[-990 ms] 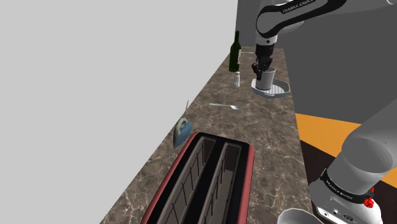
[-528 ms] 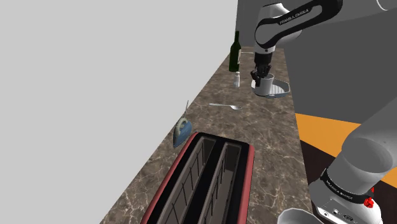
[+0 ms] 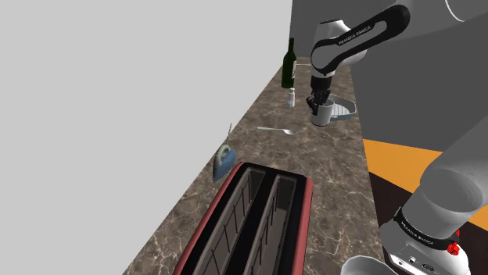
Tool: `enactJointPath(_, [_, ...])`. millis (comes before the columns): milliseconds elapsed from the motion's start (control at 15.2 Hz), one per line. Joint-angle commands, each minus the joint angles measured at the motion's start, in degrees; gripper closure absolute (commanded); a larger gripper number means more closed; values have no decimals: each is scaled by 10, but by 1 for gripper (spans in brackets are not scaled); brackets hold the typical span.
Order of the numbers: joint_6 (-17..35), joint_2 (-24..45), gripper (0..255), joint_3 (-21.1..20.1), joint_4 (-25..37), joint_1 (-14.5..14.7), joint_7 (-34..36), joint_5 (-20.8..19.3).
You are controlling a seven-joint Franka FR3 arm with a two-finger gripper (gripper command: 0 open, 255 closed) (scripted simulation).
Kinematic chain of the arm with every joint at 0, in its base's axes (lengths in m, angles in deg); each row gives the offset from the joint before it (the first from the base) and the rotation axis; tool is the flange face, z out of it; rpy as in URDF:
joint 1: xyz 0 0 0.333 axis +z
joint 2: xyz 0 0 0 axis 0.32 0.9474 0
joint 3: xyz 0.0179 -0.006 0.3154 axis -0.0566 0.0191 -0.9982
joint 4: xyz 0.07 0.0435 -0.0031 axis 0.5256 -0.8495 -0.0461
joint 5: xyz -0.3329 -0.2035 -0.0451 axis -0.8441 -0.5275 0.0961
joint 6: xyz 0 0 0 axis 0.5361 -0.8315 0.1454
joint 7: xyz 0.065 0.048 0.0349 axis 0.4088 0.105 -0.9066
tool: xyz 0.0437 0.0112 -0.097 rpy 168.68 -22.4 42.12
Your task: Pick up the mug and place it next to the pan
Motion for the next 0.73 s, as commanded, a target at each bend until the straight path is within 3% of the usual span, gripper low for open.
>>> enactJointPath(0, [16,7,255,0,-9,0,1,0])
enactJointPath(660, [79,40,255,1,-39,-1,5,-2])
